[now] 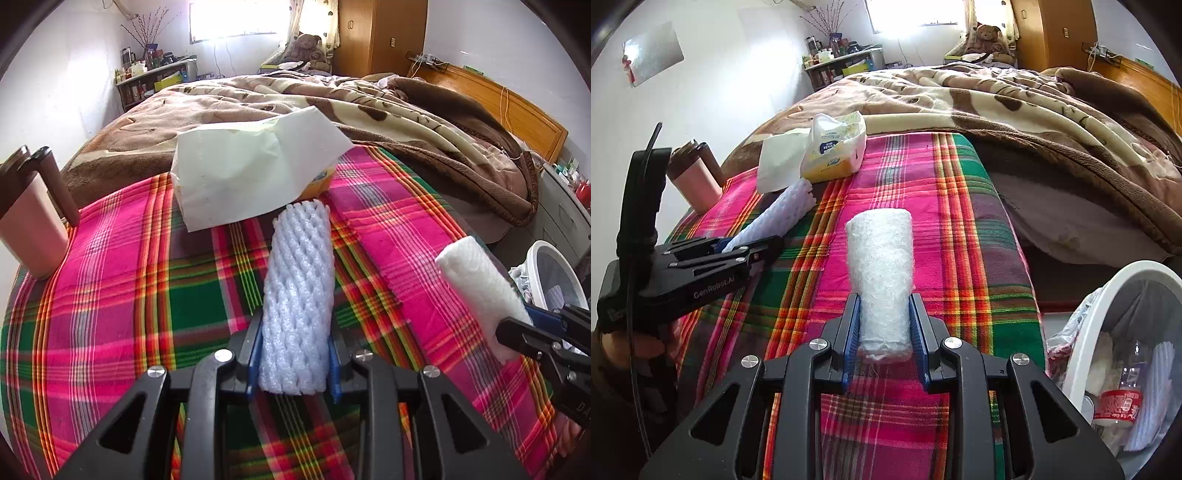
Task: Collect trash
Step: 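Grasp the white mesh sleeve with the left tool while the right tool grasps the white foam roll, then carry the sleeve and foam roll over the bin and open both tools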
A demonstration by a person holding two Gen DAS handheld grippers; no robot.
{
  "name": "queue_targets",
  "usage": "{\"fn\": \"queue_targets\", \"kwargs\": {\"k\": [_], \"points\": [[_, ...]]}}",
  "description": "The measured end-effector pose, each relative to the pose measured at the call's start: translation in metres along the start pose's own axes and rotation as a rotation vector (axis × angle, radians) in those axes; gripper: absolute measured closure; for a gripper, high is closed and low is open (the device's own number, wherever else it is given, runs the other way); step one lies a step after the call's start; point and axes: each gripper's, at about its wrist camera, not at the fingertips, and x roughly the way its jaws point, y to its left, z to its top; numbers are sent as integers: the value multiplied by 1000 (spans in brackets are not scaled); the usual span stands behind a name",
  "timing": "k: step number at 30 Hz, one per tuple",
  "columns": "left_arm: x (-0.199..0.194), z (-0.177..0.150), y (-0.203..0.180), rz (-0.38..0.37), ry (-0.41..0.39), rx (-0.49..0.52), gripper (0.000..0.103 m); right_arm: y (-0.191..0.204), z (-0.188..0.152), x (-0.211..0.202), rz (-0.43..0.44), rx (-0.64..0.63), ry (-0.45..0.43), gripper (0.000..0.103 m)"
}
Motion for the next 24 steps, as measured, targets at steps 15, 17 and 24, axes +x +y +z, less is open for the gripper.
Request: {"fn": "queue_targets", "kwargs": {"k": [15,17,24], "points": [[-63,-29,-27,-13,-67,-9,73,-2,-9,-37,19,9,-64,76],[-72,-33,-33,-13,-79,-2,73,-3,-11,-45,20,11,-77,76],[-102,-47,-59,-29,-115,21,73,-8,-19,-71,16,15,-120,76]]}}
